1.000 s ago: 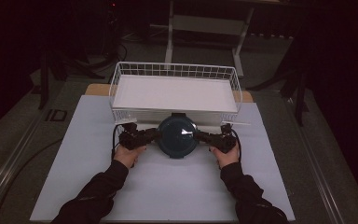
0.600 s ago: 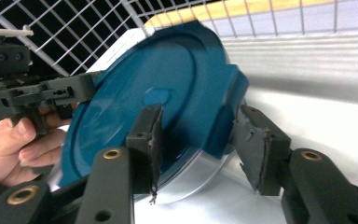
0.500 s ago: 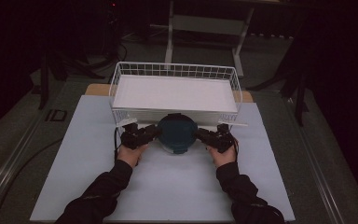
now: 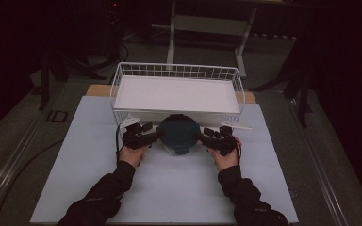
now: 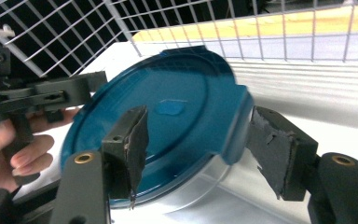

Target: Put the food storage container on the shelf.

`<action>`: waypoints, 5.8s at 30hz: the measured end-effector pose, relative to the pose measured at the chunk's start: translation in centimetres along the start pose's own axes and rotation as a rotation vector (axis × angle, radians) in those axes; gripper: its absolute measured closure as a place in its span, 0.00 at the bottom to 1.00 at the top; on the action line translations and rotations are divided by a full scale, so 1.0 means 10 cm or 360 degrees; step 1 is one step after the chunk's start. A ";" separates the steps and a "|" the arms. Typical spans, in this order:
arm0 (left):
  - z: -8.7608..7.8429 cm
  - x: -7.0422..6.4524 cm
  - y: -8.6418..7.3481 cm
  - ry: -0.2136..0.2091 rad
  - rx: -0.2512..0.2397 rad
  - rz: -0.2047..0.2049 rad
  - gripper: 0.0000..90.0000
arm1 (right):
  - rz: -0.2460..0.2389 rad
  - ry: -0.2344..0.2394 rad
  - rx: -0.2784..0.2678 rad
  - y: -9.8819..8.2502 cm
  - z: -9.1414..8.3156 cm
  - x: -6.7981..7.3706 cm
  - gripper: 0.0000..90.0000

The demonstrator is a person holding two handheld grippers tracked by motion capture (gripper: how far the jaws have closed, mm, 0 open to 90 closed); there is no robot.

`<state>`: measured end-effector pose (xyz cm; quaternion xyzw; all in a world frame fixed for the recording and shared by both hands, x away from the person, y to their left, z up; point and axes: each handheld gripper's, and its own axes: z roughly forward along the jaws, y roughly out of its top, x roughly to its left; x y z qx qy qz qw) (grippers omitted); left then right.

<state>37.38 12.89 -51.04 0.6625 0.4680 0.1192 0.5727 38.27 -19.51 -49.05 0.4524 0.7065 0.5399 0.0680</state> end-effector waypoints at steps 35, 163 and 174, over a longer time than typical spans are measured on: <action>-0.90 -0.61 -0.24 -0.0206 0.0203 0.0231 0.03 | -0.0172 0.0145 0.0144 -0.31 -0.22 0.70 0.72; -1.35 -0.55 -0.59 -0.0194 0.0177 0.0410 0.02 | -0.0286 0.0109 0.0195 -0.85 -1.05 0.11 0.16; -1.34 -0.55 -0.60 -0.0203 0.0161 0.0372 0.03 | -0.0276 0.0106 0.0205 -0.86 -1.03 0.09 0.17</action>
